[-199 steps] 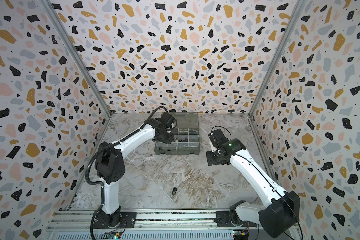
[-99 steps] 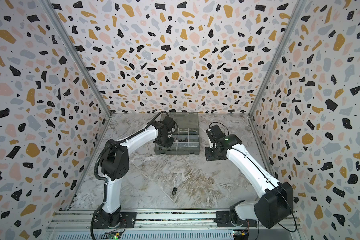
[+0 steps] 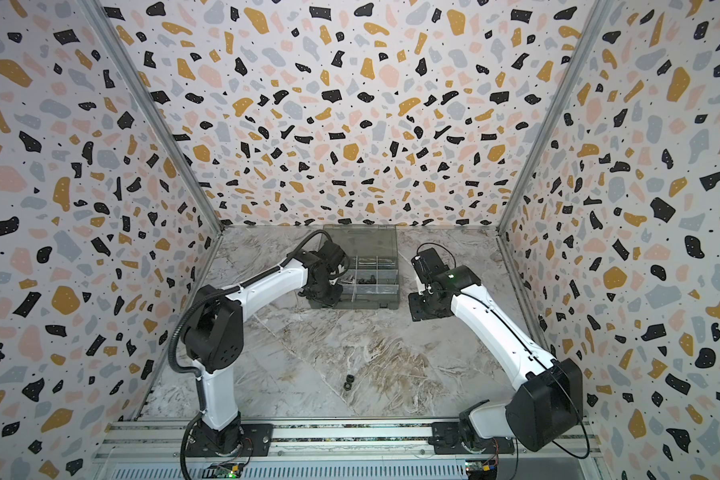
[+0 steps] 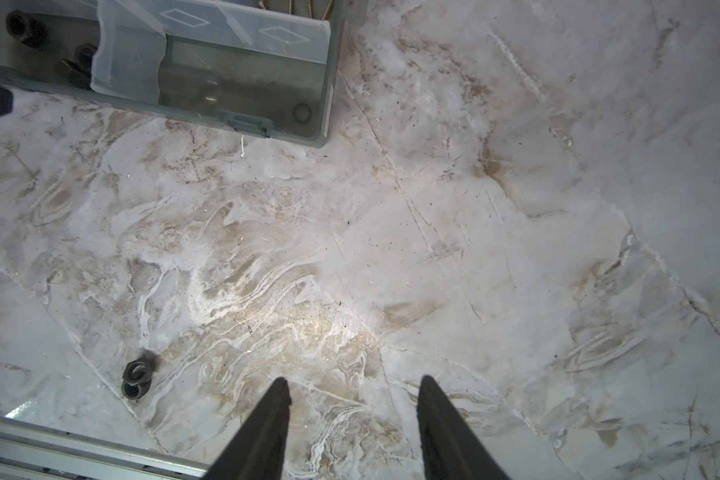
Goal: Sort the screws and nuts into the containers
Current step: 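Move the left gripper back to the table and grasp another black hex nut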
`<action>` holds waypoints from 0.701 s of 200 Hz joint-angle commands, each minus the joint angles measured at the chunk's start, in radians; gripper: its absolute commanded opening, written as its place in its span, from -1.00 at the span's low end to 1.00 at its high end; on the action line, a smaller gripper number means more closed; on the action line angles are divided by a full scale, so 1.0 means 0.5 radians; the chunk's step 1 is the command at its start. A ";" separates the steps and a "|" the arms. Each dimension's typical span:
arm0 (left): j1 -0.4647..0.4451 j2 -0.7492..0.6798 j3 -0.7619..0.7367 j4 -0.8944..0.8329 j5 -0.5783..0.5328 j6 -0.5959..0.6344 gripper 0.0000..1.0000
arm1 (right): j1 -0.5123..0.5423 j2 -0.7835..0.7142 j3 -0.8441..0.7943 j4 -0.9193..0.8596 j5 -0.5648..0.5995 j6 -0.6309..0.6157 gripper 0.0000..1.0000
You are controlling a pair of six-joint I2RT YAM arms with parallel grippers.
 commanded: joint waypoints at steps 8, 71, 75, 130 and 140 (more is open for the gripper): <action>-0.237 -0.213 -0.328 -0.006 0.086 0.012 0.04 | -0.007 -0.032 0.015 0.003 -0.025 -0.024 0.04; -0.529 -0.286 -0.634 0.158 0.317 -0.045 -0.06 | 0.005 -0.082 -0.066 -0.016 -0.080 -0.025 0.04; -0.548 -0.283 -0.635 0.158 0.324 -0.041 -0.06 | 0.006 -0.089 -0.074 -0.019 -0.080 -0.024 0.04; -0.684 -0.269 -0.662 0.196 0.452 -0.030 -0.02 | 0.013 -0.161 -0.144 -0.075 -0.083 0.002 0.04; -0.706 -0.266 -0.673 0.194 0.485 -0.007 -0.02 | 0.014 -0.170 -0.155 -0.082 -0.083 0.009 0.04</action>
